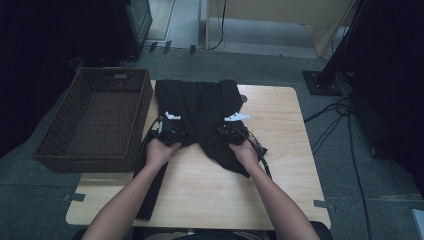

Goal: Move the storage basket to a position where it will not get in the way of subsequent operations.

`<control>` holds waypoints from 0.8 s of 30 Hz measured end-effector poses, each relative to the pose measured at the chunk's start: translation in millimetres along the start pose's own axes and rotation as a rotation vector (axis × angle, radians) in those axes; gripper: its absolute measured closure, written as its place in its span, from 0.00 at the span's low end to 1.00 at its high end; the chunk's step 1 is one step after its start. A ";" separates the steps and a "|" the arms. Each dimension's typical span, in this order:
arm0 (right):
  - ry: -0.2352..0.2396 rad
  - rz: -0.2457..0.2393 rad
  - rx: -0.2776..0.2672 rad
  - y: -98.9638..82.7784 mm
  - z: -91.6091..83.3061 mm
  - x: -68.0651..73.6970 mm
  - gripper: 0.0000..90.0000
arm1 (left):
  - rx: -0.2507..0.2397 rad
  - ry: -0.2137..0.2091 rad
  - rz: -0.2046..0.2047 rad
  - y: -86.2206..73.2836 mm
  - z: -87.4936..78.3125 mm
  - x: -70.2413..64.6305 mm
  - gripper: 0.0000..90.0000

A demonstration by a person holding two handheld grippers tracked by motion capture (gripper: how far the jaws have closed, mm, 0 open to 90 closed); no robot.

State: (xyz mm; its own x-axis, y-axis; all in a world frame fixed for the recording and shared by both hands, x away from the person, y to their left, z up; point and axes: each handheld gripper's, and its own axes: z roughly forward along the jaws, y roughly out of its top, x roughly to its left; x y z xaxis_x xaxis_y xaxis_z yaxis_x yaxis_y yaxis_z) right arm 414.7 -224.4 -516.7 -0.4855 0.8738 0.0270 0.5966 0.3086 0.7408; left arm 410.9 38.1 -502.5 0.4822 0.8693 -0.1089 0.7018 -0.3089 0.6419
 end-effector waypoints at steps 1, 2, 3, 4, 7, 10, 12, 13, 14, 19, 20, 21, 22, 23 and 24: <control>-0.001 -0.010 -0.003 -4.5 -4.6 -0.3 0.62 | -0.003 -0.005 -0.005 -2.9 -2.0 -0.5 0.65; 0.001 -0.010 -0.001 -7.5 -8.2 0.0 0.61 | -0.003 -0.013 -0.007 -6.5 -5.0 -0.8 0.65; 0.008 -0.010 0.002 -12.5 -14.3 -0.3 0.60 | 0.000 -0.019 -0.014 -8.7 -7.4 -0.4 0.65; 0.008 -0.012 0.005 -16.4 -18.9 -0.9 0.58 | -0.003 -0.025 -0.028 -11.3 -9.4 -0.5 0.65; 0.022 -0.002 0.019 -24.8 -31.9 -1.6 0.53 | -0.012 -0.034 -0.028 -18.5 -14.2 -1.8 0.65; 0.049 0.008 0.051 -30.4 -44.4 -1.6 0.48 | -0.004 -0.050 -0.034 -22.8 -18.7 -2.0 0.63; 0.050 -0.003 0.050 -32.2 -53.9 1.4 0.48 | -0.014 -0.057 -0.036 -25.3 -19.8 -2.3 0.62; 0.052 -0.003 0.034 -32.9 -59.0 3.5 0.48 | -0.014 -0.065 -0.044 -25.7 -20.3 -2.2 0.61; 0.058 0.002 0.014 -33.0 -64.0 6.0 0.48 | -0.017 -0.068 -0.050 -26.2 -20.5 -2.3 0.59; 0.071 -0.006 0.004 -41.1 -72.6 19.5 0.41 | -0.039 -0.054 -0.028 -30.7 -21.6 -4.6 0.58; 0.066 -0.009 0.020 -44.7 -71.7 19.3 0.41 | -0.040 -0.052 -0.030 -30.6 -21.4 -4.7 0.58; 0.066 -0.007 0.028 -48.7 -70.4 18.3 0.41 | -0.038 -0.051 -0.031 -30.3 -21.1 -4.6 0.58; 0.068 -0.002 0.042 -52.5 -69.5 17.7 0.42 | -0.038 -0.048 -0.035 -30.0 -20.8 -4.9 0.58; 0.066 -0.001 0.055 -55.9 -68.6 17.7 0.43 | -0.035 -0.046 -0.032 -29.6 -20.7 -5.0 0.58; 0.057 -0.017 0.041 -59.2 -69.6 19.0 0.46 | -0.033 -0.045 -0.027 -29.2 -20.5 -5.2 0.58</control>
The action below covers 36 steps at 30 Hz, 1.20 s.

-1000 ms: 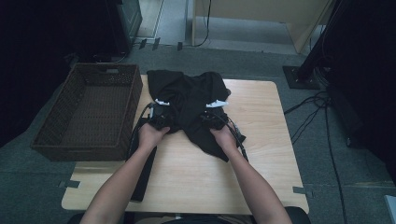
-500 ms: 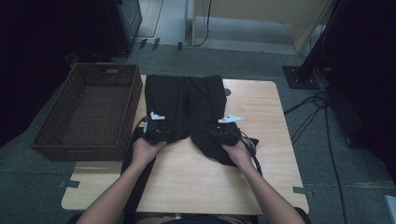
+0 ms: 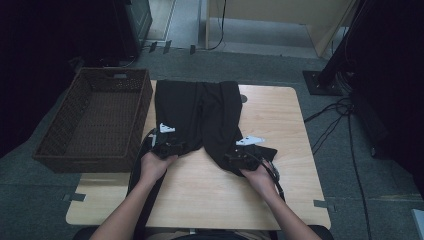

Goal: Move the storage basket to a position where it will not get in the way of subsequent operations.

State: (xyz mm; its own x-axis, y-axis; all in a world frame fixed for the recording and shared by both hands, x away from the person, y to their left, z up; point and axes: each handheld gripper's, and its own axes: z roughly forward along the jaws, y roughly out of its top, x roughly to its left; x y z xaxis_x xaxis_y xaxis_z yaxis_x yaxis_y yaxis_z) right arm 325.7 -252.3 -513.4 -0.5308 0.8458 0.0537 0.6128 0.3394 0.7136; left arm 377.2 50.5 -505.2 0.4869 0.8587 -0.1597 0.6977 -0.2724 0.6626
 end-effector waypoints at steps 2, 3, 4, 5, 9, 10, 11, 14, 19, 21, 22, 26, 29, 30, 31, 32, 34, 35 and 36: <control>-0.014 -0.001 -0.006 -3.5 -2.8 2.8 0.51 | 0.007 0.003 0.001 0.9 0.1 -0.5 0.58; -0.013 0.003 -0.008 -5.4 -4.8 4.8 0.54 | 0.006 0.000 -0.003 1.1 0.2 -0.2 0.58; -0.014 0.002 -0.006 -7.8 -7.5 8.2 0.56 | 0.004 -0.002 -0.007 1.2 0.4 0.2 0.58; -0.013 -0.002 -0.001 -10.8 -10.8 12.4 0.59 | 0.008 -0.006 -0.010 1.6 0.2 1.0 0.58; 0.011 -0.022 0.008 -24.7 -23.9 31.6 0.62 | 0.013 -0.024 -0.033 2.8 0.0 3.4 0.58; 0.027 -0.008 0.014 -27.2 -26.9 35.3 0.62 | 0.013 -0.027 -0.038 3.0 -0.1 3.9 0.58; 0.046 -0.005 0.024 -28.9 -30.0 38.7 0.62 | 0.013 -0.029 -0.040 3.1 -0.1 4.3 0.58; 0.099 0.003 0.047 -27.9 -37.7 44.5 0.62 | 0.014 -0.027 -0.035 3.1 -0.1 4.0 0.58; 0.041 0.040 -0.093 -5.8 -43.2 19.2 0.55 | 0.013 -0.024 -0.032 2.9 0.0 3.5 0.58; 0.018 0.058 -0.105 4.0 -37.7 3.9 0.55 | 0.014 -0.023 -0.030 2.8 -0.1 3.4 0.58; -0.004 0.062 -0.107 8.0 -33.9 -3.6 0.55 | 0.012 -0.022 -0.028 2.7 0.1 3.3 0.58; -0.031 0.116 -0.082 17.8 -12.3 -29.2 0.53 | 0.010 -0.022 -0.028 2.5 0.1 3.3 0.58; -0.017 0.136 -0.056 21.7 4.5 -35.6 0.53 | 0.010 -0.023 -0.029 2.3 -0.1 3.6 0.59; -0.023 0.131 -0.048 22.6 8.8 -34.4 0.54 | 0.009 -0.022 -0.029 2.2 0.0 3.6 0.59; -0.025 0.130 -0.038 23.5 12.6 -32.2 0.57 | 0.009 -0.022 -0.030 2.1 0.0 3.5 0.59; -0.032 0.118 -0.020 24.2 16.3 -30.1 0.63 | 0.008 -0.022 -0.029 2.0 0.0 3.5 0.59; -0.081 0.071 0.014 24.3 19.8 -25.8 0.85 | 0.006 -0.022 -0.028 1.7 0.0 3.5 0.59; -0.102 0.061 0.028 25.0 18.7 -24.5 0.95 | 0.005 -0.022 -0.026 1.5 -0.1 3.7 0.59; -0.101 0.056 0.034 25.8 16.4 -25.6 0.98 | 0.004 -0.022 -0.026 1.3 -0.1 3.8 0.59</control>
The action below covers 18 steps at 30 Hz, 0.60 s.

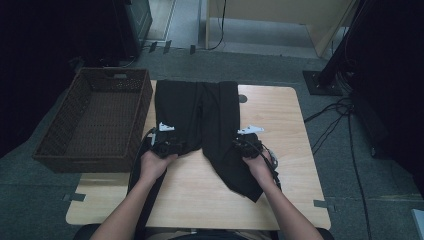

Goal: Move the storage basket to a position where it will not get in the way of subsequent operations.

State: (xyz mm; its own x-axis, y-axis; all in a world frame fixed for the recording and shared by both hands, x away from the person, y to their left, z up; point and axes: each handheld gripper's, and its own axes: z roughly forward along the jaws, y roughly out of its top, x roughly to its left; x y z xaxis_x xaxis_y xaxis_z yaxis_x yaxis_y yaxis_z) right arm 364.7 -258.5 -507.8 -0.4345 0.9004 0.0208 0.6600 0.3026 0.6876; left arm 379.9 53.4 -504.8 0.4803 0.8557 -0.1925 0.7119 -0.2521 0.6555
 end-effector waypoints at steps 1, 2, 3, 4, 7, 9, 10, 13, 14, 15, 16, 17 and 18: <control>0.004 0.004 0.003 0.7 -3.6 -2.1 0.98 | -0.002 -0.001 -0.002 -0.2 0.0 0.1 0.60; 0.003 0.009 0.000 0.9 -7.8 -5.1 0.99 | -0.003 -0.002 -0.003 -0.3 0.0 0.4 0.60; -0.001 0.014 -0.002 0.6 -13.0 -9.3 0.99 | -0.003 -0.002 -0.003 -0.4 -0.1 0.5 0.60; -0.007 0.028 -0.010 -0.1 -18.7 -14.6 0.99 | -0.003 -0.003 -0.003 -0.4 -0.1 0.6 0.60; -0.029 0.072 -0.037 -3.2 -37.4 -34.9 0.99 | -0.001 -0.002 -0.003 -0.3 -0.2 0.7 0.60; -0.058 0.096 -0.051 -7.0 -48.0 -50.6 0.99 | 0.001 -0.003 -0.005 -0.2 -0.5 0.9 0.60; -0.074 0.109 -0.054 -9.3 -52.1 -58.6 0.99 | 0.004 -0.005 -0.005 -0.1 -0.8 1.4 0.60; -0.110 0.140 -0.052 -16.4 -61.4 -81.2 0.98 | 0.006 -0.010 -0.008 0.1 -1.2 2.9 0.60; -0.131 0.148 -0.048 -18.8 -63.3 -87.4 0.98 | 0.009 -0.011 -0.010 0.2 -1.5 3.2 0.61; -0.149 0.154 -0.044 -21.3 -64.2 -93.1 0.98 | 0.009 -0.011 -0.010 0.3 -1.6 3.4 0.61; -0.160 0.166 -0.039 -23.8 -64.5 -98.7 0.98 | 0.010 -0.008 -0.007 0.2 -1.7 3.4 0.61; -0.178 0.174 -0.029 -26.4 -64.4 -103.2 0.98 | 0.009 -0.004 -0.003 0.1 -1.7 3.1 0.61; -0.196 0.175 -0.020 -29.3 -63.1 -106.6 0.96 | 0.009 0.000 -0.002 0.1 -1.6 2.8 0.61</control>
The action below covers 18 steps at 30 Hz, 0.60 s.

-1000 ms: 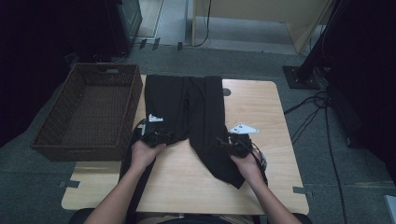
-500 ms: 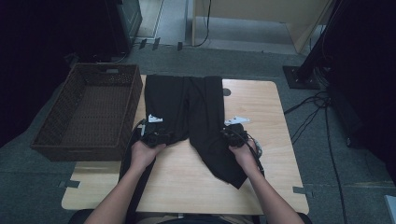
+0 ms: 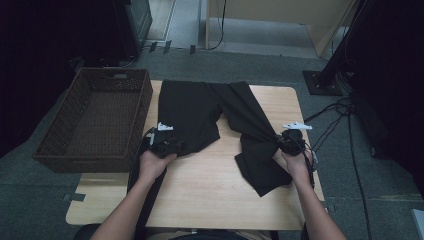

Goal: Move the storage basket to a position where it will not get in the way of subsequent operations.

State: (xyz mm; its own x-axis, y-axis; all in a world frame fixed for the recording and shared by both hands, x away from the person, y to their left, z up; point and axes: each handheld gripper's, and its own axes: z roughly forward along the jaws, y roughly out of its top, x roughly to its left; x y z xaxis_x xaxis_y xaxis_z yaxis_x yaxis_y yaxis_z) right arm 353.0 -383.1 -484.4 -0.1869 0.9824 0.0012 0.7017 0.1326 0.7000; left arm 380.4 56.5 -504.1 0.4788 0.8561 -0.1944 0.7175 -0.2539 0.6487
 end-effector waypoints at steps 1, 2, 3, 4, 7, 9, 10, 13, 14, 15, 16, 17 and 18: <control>-0.008 0.013 0.013 -2.2 2.3 -2.4 0.87 | 0.001 0.003 0.002 0.0 0.0 -0.4 0.61; 0.001 0.021 0.021 -3.8 4.1 -4.4 0.81 | 0.000 0.006 0.005 0.0 0.1 -1.0 0.61; 0.016 0.034 0.014 -4.9 3.7 -4.9 0.76 | 0.000 0.006 0.006 0.0 0.1 -1.0 0.61; 0.026 0.043 -0.006 -5.7 1.1 -3.9 0.69 | 0.000 0.003 0.003 0.0 0.1 -0.6 0.61; 0.066 0.049 -0.082 -4.8 -13.4 4.8 0.64 | 0.002 -0.010 -0.015 0.3 -0.4 0.7 0.60; 0.116 0.042 -0.099 -6.3 -22.1 14.5 0.62 | 0.002 -0.018 -0.026 0.4 -0.7 1.3 0.60; 0.137 0.040 -0.101 -8.2 -25.4 20.2 0.62 | 0.007 -0.022 -0.026 0.5 -1.3 1.7 0.60; 0.195 0.020 -0.086 -18.3 -32.4 36.6 0.59 | 0.012 -0.025 -0.025 0.2 -2.4 2.2 0.60; 0.216 0.019 -0.075 -22.2 -34.3 41.3 0.58 | 0.012 -0.025 -0.025 0.2 -2.6 2.3 0.60; 0.235 0.016 -0.064 -26.1 -36.1 45.4 0.56 | 0.013 -0.025 -0.025 0.1 -2.7 2.3 0.60; 0.256 0.014 -0.055 -30.1 -37.2 49.5 0.55 | 0.012 -0.025 -0.024 0.1 -2.6 2.2 0.60; 0.279 0.010 -0.037 -33.7 -37.8 53.0 0.53 | 0.012 -0.023 -0.024 0.0 -2.6 2.0 0.60; 0.306 0.011 -0.023 -37.4 -37.3 56.1 0.53 | 0.012 -0.022 -0.024 0.1 -2.6 1.8 0.60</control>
State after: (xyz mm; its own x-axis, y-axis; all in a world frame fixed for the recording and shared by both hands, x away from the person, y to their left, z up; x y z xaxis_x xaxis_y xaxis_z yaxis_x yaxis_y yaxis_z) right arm 290.7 -337.8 -483.8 -0.3802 0.8980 0.2215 0.6896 0.1156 0.7149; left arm 380.0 59.2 -502.6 0.4728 0.8517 -0.2262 0.7347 -0.2392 0.6349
